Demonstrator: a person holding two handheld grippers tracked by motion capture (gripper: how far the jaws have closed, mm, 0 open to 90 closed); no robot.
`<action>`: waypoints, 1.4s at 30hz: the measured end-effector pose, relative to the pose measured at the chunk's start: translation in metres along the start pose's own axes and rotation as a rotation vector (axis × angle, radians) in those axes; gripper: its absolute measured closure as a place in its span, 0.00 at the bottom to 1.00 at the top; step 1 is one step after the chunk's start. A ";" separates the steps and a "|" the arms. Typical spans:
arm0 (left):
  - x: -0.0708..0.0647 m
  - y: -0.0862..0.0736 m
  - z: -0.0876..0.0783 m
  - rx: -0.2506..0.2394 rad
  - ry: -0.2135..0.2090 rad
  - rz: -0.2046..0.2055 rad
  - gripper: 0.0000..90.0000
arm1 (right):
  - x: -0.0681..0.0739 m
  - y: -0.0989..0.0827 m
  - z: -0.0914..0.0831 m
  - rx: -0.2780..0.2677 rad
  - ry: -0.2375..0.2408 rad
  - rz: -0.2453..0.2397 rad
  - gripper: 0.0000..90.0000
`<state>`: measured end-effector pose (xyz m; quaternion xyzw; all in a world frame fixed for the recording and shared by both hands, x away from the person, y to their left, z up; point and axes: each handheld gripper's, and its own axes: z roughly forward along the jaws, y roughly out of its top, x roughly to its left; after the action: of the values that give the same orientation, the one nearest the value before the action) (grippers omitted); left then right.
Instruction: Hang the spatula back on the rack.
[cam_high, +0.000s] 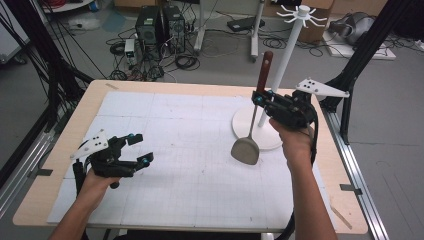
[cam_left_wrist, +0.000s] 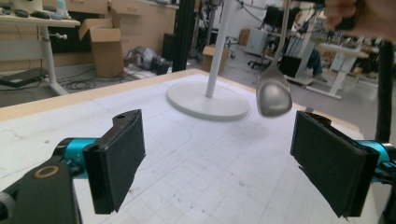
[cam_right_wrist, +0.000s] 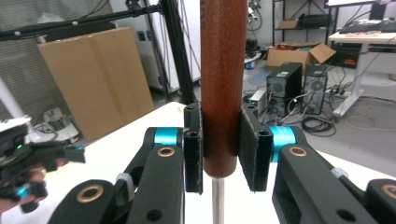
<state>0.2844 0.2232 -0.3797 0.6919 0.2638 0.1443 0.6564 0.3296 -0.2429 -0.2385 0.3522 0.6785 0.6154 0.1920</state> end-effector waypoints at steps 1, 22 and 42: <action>0.000 0.000 -0.001 -0.004 -0.003 -0.005 0.20 | -0.001 0.003 0.002 -0.003 -0.007 -0.005 0.82; 0.000 -0.002 0.000 -0.004 -0.016 -0.016 0.20 | -0.030 0.055 0.015 -0.018 -0.134 0.020 0.82; 0.000 -0.003 0.001 -0.003 -0.029 -0.019 0.21 | -0.049 0.062 0.021 0.000 -0.211 0.049 0.82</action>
<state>0.2849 0.2224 -0.3823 0.6903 0.2606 0.1283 0.6626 0.3923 -0.2639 -0.1900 0.4317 0.6457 0.5793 0.2472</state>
